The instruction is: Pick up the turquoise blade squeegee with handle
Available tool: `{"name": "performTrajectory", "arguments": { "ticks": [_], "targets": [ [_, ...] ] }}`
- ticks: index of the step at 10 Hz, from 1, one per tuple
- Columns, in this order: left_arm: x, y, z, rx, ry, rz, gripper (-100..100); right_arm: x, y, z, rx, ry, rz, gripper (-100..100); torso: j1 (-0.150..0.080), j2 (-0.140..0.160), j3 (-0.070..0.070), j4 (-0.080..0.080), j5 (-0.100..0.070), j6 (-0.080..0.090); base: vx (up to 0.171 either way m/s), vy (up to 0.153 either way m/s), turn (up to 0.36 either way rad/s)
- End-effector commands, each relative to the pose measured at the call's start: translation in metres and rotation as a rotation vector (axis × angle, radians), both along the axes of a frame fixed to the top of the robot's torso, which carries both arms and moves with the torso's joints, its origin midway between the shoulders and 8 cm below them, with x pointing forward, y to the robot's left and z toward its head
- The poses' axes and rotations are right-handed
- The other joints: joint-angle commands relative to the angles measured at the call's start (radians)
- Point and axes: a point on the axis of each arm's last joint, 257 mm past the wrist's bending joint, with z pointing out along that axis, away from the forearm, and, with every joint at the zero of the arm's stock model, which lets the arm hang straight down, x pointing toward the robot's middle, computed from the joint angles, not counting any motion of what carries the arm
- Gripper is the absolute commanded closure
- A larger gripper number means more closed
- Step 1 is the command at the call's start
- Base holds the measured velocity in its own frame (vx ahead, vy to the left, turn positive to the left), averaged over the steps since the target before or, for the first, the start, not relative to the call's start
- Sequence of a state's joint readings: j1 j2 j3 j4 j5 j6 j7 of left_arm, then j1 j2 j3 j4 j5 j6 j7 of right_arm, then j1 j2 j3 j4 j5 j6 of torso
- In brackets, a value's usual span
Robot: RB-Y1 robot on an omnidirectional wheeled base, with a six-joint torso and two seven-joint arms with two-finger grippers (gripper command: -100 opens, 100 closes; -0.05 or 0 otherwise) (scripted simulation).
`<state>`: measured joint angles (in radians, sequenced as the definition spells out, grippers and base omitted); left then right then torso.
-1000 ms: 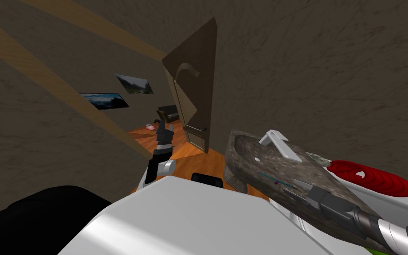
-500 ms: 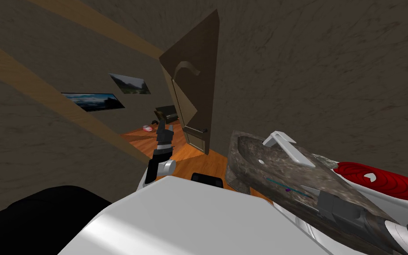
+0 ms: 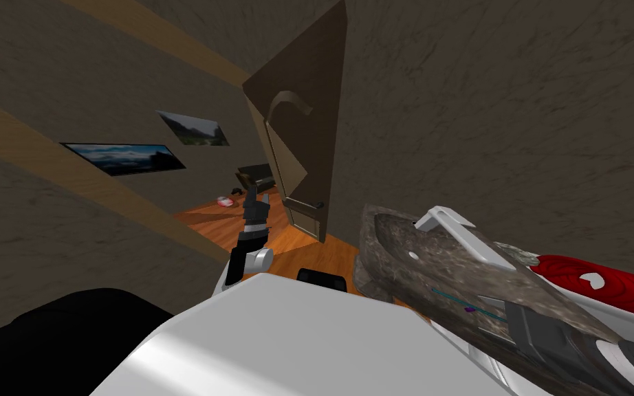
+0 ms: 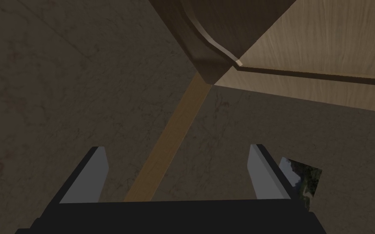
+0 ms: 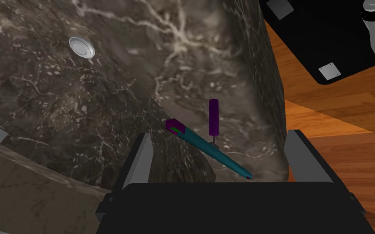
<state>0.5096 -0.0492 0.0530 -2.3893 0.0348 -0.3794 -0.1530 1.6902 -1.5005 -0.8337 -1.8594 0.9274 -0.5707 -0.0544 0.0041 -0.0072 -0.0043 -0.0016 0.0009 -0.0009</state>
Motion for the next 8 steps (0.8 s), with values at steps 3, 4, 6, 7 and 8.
{"name": "performTrajectory", "arguments": {
  "ticks": [3, 4, 6, 7, 8],
  "targets": [
    [0.000, 0.000, 0.000, 0.000, 0.000, 0.000, 0, -0.005, -0.015, -0.008, -0.068, 0.070, 0.067, -100, -0.001, 0.002, 0.001, 0.000, 0.000, 0.000, 0.055, 0.064, -0.034],
    [0.000, 0.000, 0.000, 0.000, 0.000, 0.000, 0, -0.005, -0.017, -0.009, -0.079, 0.083, 0.081, -100, -0.001, 0.003, 0.002, 0.001, 0.000, 0.000, 0.037, 0.046, -0.027],
    [0.000, 0.000, 0.000, 0.000, 0.000, 0.000, 0, -0.005, -0.018, -0.010, -0.085, 0.088, 0.089, -100, -0.002, 0.003, 0.002, 0.001, -0.001, 0.000, 0.028, 0.038, -0.018],
    [0.000, 0.000, 0.000, 0.000, 0.000, 0.000, 0, -0.005, -0.019, -0.010, -0.086, 0.090, 0.090, 0, -0.003, 0.005, 0.003, 0.001, -0.001, 0.000, 0.000, 0.000, 0.000],
    [0.000, 0.000, 0.000, 0.000, 0.000, 0.000, 0, -0.006, -0.016, -0.017, -0.086, 0.089, 0.091, -100, -0.005, 0.006, 0.003, 0.001, -0.001, 0.000, 0.016, -0.008, -0.011]
  ]
}}
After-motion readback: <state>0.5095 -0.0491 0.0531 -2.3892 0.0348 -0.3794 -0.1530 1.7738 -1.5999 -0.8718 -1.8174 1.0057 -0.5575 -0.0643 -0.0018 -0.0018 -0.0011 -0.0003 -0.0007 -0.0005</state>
